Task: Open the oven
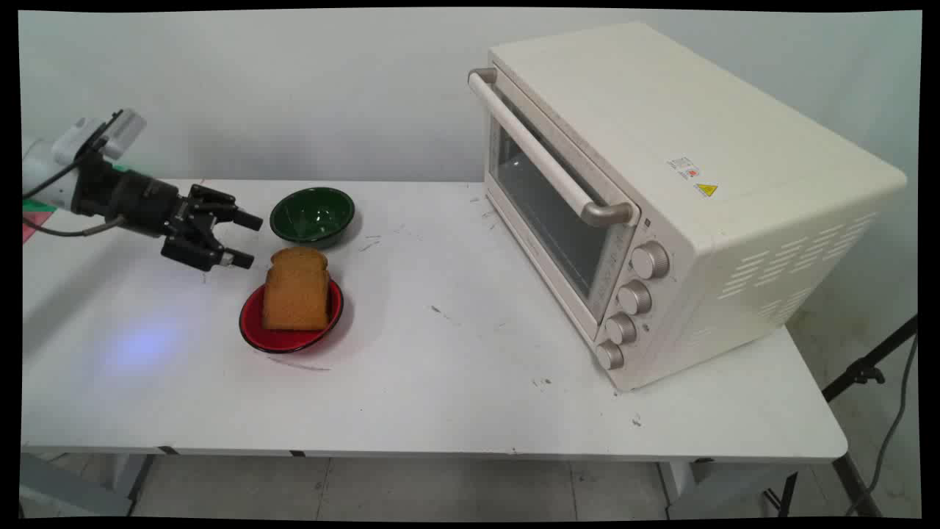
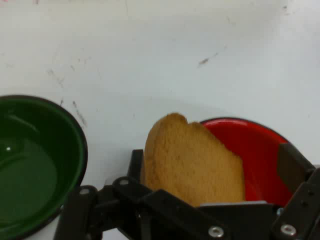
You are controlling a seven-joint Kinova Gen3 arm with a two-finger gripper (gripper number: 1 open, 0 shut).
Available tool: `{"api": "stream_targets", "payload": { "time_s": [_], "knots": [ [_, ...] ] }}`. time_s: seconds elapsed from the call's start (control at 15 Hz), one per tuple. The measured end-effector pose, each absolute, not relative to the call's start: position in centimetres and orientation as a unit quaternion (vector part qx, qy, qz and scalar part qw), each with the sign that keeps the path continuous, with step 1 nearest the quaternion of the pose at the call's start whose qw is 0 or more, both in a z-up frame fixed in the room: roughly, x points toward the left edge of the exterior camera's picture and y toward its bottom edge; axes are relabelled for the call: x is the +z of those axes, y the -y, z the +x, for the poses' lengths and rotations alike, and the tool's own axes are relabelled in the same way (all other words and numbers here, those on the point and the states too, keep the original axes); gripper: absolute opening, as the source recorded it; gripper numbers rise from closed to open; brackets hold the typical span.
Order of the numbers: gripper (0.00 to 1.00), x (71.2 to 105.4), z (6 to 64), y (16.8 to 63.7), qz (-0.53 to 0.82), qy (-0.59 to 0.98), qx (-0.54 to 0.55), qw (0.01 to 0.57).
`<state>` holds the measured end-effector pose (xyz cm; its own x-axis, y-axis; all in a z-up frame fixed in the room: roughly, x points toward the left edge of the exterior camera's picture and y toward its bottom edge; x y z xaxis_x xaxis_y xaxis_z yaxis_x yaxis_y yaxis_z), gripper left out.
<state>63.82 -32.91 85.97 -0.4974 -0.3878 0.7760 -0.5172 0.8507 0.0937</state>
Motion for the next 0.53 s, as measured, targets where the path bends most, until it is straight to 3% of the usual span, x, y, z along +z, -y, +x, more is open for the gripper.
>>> {"api": "stream_targets", "payload": {
  "time_s": [0.53],
  "knots": [
    [1.0, 91.0, 58.0, 34.9, 0.292, 0.852, 0.088, 0.426]
  ]
}}
